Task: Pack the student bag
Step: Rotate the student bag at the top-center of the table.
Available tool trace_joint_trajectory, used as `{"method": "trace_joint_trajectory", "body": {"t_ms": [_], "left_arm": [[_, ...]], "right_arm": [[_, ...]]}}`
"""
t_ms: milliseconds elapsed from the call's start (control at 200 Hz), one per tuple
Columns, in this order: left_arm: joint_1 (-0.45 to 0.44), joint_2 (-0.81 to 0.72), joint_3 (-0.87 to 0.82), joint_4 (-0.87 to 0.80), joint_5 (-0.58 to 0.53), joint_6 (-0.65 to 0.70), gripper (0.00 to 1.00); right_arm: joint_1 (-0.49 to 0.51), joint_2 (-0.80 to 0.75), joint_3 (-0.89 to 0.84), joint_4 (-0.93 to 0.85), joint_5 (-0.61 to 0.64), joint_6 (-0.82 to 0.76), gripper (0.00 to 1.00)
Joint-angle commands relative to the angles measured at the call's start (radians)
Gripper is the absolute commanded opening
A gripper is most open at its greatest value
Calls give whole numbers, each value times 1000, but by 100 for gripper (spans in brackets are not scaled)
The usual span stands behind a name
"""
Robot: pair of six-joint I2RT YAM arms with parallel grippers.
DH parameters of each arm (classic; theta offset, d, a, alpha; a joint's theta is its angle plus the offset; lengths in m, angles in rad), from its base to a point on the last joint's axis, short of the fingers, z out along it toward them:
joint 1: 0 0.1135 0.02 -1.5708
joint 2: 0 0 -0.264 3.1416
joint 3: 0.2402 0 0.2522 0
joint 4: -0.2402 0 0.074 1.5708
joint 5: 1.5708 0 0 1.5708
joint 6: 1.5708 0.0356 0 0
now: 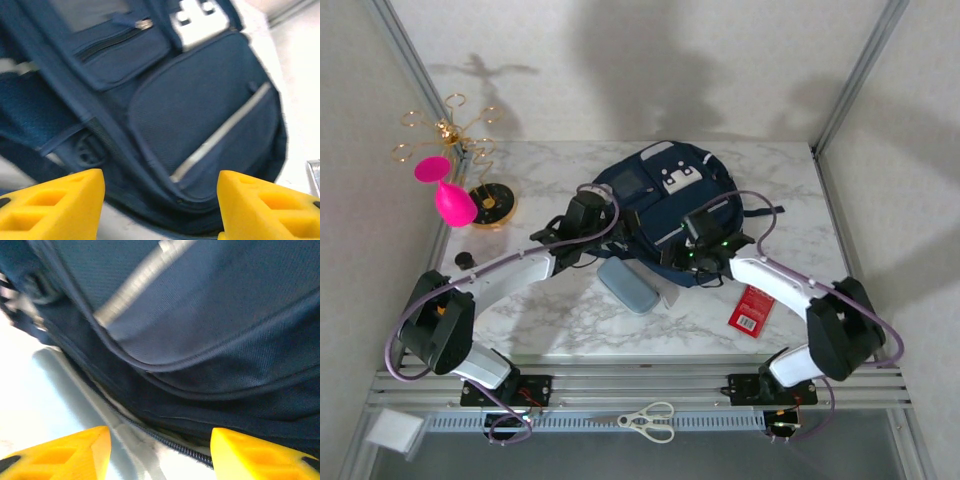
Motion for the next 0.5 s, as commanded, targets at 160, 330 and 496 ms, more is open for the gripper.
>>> {"method": "trace_joint_trajectory", "body": {"t_ms": [160, 330, 496], "left_arm": [[37, -29, -94, 79, -13, -94, 63], [37, -10, -124, 161, 0, -169, 64], [39, 11, -147, 220, 11, -216, 65]], "right_arm": [[-160, 84, -46, 125, 104, -99, 62], [-216, 134, 66, 84, 168, -252, 63], [-170, 28, 127, -12, 115, -225, 65]]}}
